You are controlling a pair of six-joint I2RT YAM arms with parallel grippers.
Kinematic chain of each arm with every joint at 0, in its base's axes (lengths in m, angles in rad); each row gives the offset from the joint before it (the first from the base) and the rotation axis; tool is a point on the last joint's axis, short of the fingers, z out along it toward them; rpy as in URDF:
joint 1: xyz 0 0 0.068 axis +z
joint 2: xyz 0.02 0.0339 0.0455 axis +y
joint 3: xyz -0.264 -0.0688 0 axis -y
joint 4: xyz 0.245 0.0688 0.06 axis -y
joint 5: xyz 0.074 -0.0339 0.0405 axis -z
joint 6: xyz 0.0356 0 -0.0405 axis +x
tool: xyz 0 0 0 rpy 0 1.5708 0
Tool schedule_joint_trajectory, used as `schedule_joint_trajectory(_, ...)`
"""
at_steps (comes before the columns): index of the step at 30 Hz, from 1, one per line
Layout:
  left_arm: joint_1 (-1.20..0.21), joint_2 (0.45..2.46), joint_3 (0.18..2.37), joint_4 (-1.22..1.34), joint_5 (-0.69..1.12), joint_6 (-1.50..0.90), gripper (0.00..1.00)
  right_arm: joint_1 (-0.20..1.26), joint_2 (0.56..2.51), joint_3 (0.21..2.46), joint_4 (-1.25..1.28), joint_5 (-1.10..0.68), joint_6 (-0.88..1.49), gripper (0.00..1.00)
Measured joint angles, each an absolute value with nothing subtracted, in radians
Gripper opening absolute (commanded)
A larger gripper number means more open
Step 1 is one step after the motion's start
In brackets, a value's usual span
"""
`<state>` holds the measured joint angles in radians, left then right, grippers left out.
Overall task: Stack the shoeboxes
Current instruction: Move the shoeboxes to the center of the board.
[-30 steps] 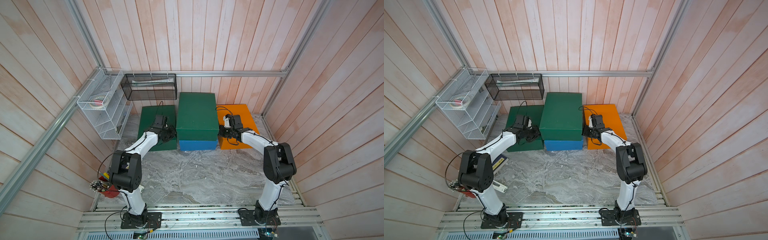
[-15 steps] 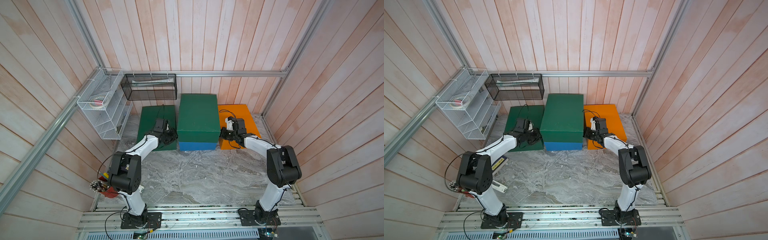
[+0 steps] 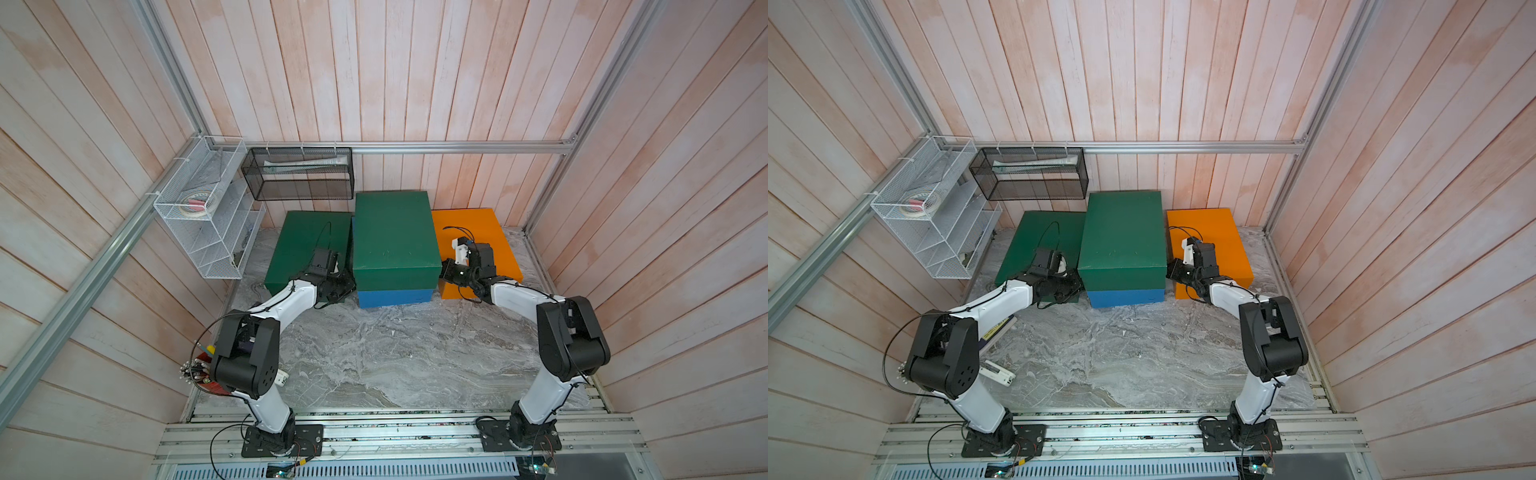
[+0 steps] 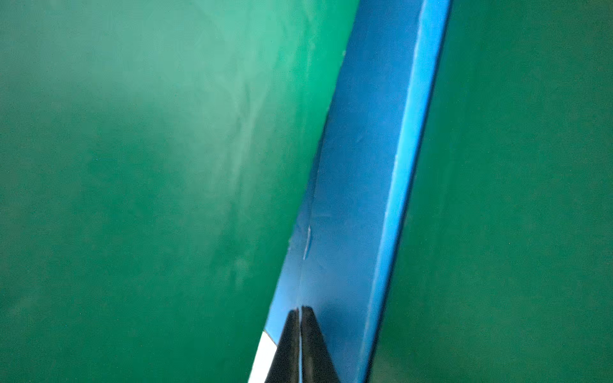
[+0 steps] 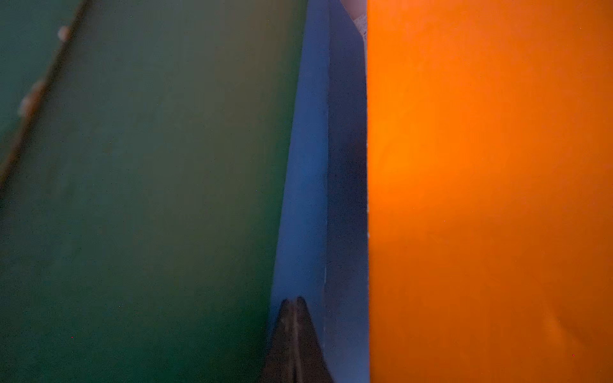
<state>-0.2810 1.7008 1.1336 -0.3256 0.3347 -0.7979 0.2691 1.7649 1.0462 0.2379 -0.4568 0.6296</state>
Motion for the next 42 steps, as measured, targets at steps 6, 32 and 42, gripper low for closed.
schedule_joint_trajectory(6, -0.282, 1.637, 1.073, -0.337, 0.333, -0.809, 0.09, 0.271, 1.716, 0.957, 0.252, -0.503, 0.678, 0.0)
schedule_joint_trajectory(32, -0.352, 1.383, 0.953, -0.458, 0.302, -0.832, 0.11, 0.271, 1.428, 0.813, 0.006, -0.486, 0.669, 0.0)
schedule_joint_trajectory(42, -0.287, 1.33, 0.999, -0.501, 0.302, -0.808, 0.11, 0.271, 1.201, 0.817, -0.265, -0.327, 0.601, 0.0)
